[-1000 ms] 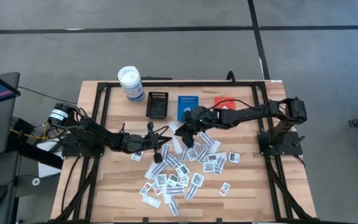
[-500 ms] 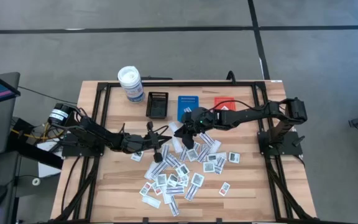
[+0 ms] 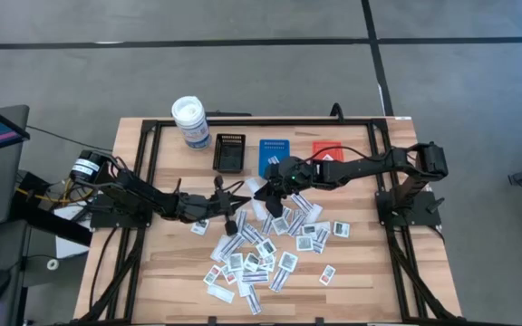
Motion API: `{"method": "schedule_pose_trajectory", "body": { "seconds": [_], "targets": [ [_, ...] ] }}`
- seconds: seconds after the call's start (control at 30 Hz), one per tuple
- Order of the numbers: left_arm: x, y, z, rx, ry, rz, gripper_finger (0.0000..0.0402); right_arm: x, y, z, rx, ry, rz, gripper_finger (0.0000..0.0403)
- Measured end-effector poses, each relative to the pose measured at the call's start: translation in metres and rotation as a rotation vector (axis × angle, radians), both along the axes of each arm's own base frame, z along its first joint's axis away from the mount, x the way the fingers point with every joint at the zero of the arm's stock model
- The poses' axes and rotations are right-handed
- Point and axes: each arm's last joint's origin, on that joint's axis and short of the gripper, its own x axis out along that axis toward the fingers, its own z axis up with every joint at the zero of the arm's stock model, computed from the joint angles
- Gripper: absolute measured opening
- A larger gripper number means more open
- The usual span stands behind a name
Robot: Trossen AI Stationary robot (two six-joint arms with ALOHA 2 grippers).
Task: Pick & Place First Aid Supplies
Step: Put the blue bandage into the blue bin
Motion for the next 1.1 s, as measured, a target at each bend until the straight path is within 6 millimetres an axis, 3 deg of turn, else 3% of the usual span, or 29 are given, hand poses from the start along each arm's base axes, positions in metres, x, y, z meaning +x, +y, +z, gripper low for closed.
{"method": "schedule_pose_trajectory", "body": {
  "seconds": [0.67,1.1],
  "targets": [
    [-0.001,0.002,0.007,0.009,-0.06,0.055,0.0005,-0.001,0.003,-0.002,-0.02,0.015,0.023,0.0003],
    [0.0,0.0,0.007,0.027,-0.066,-0.013,0.0006,-0.002,0.011,-0.004,-0.041,0.042,0.063,0.0001]
  ]
}}
